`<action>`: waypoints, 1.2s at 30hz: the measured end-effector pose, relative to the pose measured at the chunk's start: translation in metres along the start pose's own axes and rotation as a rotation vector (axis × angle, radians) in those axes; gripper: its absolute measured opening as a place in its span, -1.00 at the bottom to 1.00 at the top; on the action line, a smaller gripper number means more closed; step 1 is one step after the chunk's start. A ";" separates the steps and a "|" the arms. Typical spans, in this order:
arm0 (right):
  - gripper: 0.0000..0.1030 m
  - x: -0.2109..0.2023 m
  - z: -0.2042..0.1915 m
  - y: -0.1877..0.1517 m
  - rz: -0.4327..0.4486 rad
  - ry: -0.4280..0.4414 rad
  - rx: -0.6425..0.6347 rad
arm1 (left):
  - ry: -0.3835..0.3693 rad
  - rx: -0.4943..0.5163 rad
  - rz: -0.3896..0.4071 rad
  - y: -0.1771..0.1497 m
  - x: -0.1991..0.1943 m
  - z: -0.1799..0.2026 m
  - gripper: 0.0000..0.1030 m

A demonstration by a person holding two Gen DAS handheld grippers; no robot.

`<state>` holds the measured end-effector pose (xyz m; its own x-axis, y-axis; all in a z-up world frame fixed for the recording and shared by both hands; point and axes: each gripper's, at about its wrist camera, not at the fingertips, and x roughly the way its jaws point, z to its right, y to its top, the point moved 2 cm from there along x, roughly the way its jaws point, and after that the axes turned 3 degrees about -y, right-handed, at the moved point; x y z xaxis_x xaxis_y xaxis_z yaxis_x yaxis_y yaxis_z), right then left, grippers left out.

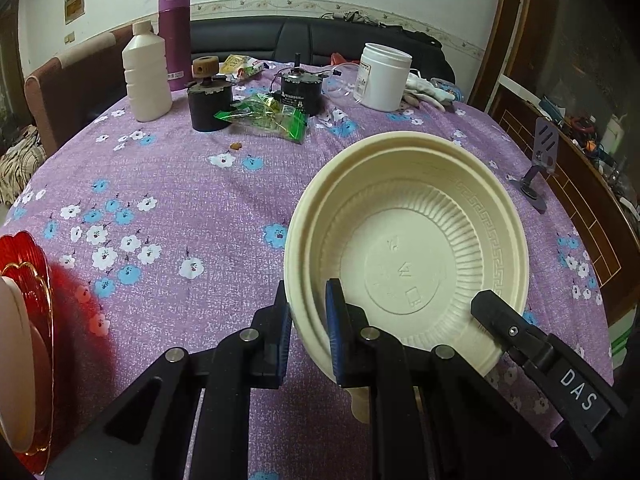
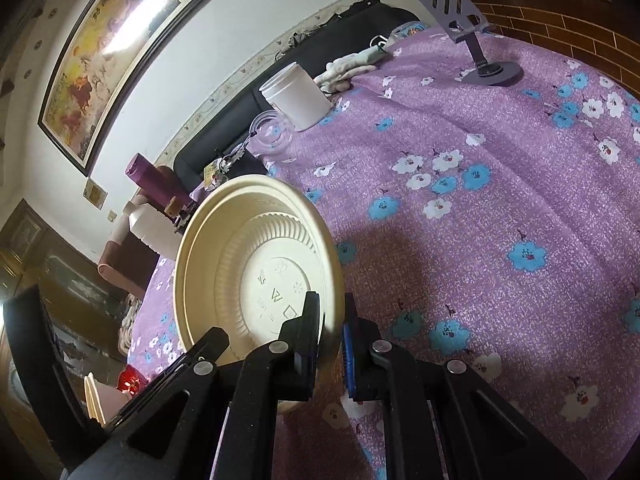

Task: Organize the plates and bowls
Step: 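Lift the second beige bowl with both grippers and carry it toward the stack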

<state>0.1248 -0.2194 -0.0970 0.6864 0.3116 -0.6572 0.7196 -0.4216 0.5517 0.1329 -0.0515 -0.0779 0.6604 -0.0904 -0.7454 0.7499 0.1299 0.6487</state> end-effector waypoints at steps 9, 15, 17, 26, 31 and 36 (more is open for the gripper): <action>-0.80 -0.002 -0.002 -0.003 0.016 0.008 -0.013 | -0.008 -0.001 0.005 -0.001 0.001 -0.001 -0.73; -0.80 -0.002 -0.001 -0.003 0.021 0.009 -0.012 | -0.007 0.003 0.003 -0.002 0.002 -0.001 -0.72; -0.80 -0.003 -0.001 -0.003 0.020 0.008 -0.012 | -0.007 0.002 0.002 -0.002 0.003 -0.001 -0.72; -0.80 -0.001 0.000 -0.003 0.021 0.007 -0.014 | -0.010 0.001 -0.003 -0.003 0.003 -0.002 -0.72; -0.80 -0.002 0.000 -0.003 0.021 0.008 -0.013 | -0.009 0.002 -0.002 -0.003 0.003 -0.002 -0.72; -0.80 -0.002 0.000 -0.004 0.022 0.008 -0.014 | -0.007 0.003 -0.002 -0.003 0.003 -0.002 -0.72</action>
<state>0.1211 -0.2182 -0.0977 0.7024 0.3090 -0.6411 0.7061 -0.4161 0.5730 0.1328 -0.0500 -0.0827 0.6589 -0.0978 -0.7458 0.7516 0.1266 0.6474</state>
